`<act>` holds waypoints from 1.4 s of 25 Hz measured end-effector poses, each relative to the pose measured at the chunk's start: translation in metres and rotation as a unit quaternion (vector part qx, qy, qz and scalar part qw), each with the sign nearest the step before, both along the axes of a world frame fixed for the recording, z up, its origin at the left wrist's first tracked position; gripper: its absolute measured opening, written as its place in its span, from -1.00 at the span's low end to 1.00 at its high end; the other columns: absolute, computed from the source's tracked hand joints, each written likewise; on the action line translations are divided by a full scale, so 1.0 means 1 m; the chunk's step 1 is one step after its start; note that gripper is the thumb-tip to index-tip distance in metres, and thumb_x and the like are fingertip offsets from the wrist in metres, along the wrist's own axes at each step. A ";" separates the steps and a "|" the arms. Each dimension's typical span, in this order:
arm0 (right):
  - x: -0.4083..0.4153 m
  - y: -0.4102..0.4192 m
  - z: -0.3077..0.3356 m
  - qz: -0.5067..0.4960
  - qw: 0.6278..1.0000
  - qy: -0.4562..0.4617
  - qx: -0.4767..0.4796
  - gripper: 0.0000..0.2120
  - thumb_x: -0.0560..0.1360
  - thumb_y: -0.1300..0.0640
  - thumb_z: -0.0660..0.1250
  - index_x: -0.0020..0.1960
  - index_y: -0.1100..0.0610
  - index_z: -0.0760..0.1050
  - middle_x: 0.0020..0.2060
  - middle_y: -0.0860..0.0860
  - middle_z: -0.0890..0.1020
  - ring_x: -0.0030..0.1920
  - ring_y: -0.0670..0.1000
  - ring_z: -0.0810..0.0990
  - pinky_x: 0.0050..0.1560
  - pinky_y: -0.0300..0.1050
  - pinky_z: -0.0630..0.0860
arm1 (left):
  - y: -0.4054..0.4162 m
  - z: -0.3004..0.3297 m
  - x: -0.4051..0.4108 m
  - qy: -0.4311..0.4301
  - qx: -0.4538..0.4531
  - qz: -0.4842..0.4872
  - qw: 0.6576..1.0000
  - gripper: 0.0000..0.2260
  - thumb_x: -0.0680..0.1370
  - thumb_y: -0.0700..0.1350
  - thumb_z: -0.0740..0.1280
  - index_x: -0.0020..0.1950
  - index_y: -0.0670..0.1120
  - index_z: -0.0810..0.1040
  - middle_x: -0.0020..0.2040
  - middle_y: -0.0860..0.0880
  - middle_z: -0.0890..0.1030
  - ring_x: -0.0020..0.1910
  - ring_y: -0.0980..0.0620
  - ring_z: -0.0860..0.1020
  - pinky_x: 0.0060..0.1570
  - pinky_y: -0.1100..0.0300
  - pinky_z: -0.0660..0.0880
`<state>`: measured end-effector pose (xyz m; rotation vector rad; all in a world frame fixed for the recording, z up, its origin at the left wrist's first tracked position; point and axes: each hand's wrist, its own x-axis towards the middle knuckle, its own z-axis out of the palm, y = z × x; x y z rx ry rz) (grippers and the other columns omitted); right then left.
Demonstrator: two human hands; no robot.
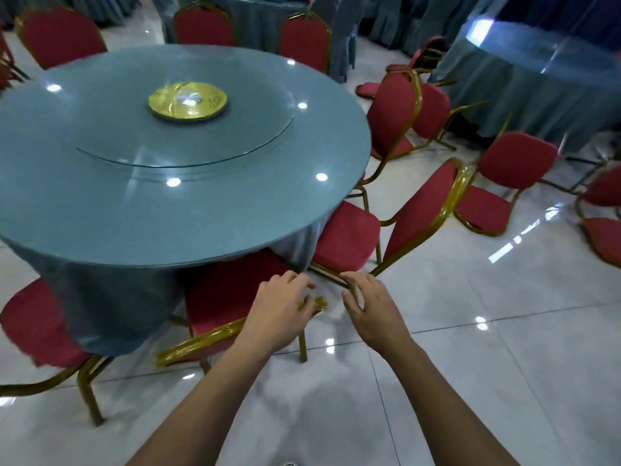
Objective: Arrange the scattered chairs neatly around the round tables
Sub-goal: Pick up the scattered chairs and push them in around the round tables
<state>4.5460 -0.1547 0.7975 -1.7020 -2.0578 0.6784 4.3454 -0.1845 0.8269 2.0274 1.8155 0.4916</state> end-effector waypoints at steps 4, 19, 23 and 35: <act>0.066 0.008 0.010 -0.098 0.994 0.010 0.043 -0.69 0.64 0.00 0.25 0.37 -0.14 0.40 0.30 -0.14 0.50 0.22 -0.19 0.41 0.26 -0.21 0.41 | 0.038 0.014 0.069 -0.023 0.015 -0.079 0.996 -0.80 0.61 0.01 0.22 0.22 0.12 0.51 0.14 0.15 0.55 0.08 0.07 0.47 0.13 0.08 0.39; 0.432 0.154 0.032 -0.293 0.948 0.108 0.059 -0.68 0.63 0.04 0.24 0.36 -0.16 0.43 0.29 -0.22 0.49 0.30 -0.15 0.45 0.28 -0.12 0.43 | 0.248 0.035 0.449 0.004 0.006 -0.270 0.963 -0.75 0.66 -0.02 0.18 0.31 0.06 0.50 0.25 0.10 0.55 0.22 0.04 0.48 0.29 0.03 0.38; 0.500 0.223 0.028 -0.309 0.942 0.120 0.059 -0.69 0.63 0.05 0.25 0.34 -0.20 0.42 0.25 -0.25 0.49 0.28 -0.20 0.44 0.22 -0.17 0.42 | 0.320 0.033 0.515 0.000 0.017 -0.270 0.963 -0.74 0.66 -0.01 0.16 0.32 0.07 0.49 0.25 0.11 0.55 0.22 0.06 0.48 0.29 0.05 0.36; 0.678 0.504 0.029 -0.358 0.928 0.096 0.043 -0.70 0.62 0.11 0.26 0.34 -0.09 0.47 0.25 -0.18 0.51 0.27 -0.14 0.46 0.21 -0.20 0.39 | 0.636 0.026 0.686 -0.037 0.006 -0.271 0.962 -0.76 0.64 -0.05 0.21 0.29 0.06 0.51 0.21 0.12 0.54 0.19 0.02 0.46 0.28 0.09 0.32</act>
